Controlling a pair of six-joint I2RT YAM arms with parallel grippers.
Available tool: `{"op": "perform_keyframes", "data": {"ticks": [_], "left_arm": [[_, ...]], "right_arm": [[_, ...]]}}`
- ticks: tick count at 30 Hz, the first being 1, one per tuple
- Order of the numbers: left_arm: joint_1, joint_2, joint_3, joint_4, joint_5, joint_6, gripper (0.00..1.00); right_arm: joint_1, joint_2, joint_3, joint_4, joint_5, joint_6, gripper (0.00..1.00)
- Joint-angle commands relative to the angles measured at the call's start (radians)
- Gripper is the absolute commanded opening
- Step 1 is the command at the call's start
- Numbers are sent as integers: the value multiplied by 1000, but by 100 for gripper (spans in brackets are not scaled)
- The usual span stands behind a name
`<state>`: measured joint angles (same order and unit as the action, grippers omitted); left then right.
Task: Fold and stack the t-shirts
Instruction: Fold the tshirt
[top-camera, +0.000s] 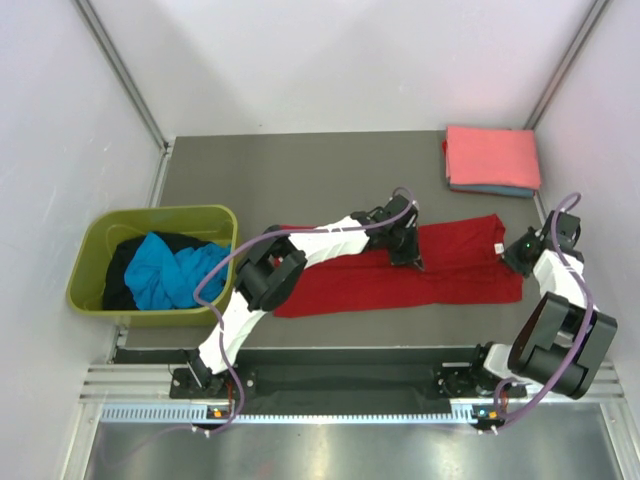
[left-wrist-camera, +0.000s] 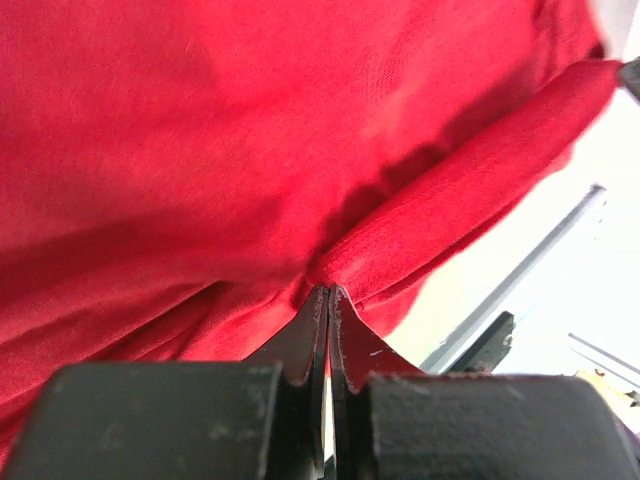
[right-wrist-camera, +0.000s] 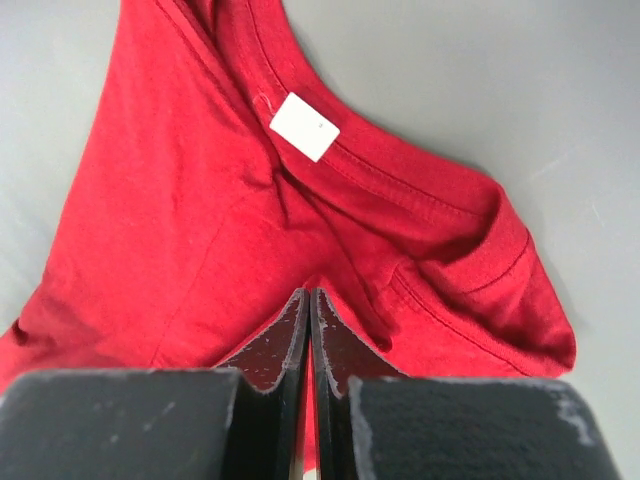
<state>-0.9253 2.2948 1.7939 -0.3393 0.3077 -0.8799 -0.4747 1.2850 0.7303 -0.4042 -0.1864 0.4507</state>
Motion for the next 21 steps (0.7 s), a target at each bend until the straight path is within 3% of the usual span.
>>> {"op": "perform_keyframes", "data": {"ticks": [1, 16, 21], "left_arm": [[19, 2, 67, 28, 18, -14, 1], [69, 86, 197, 31, 39, 22, 6], [94, 97, 225, 28, 74, 56, 11]], "right_arm": [[13, 8, 58, 56, 17, -17, 0], [11, 69, 80, 68, 47, -1, 0], [13, 88, 107, 82, 28, 14, 5]]}}
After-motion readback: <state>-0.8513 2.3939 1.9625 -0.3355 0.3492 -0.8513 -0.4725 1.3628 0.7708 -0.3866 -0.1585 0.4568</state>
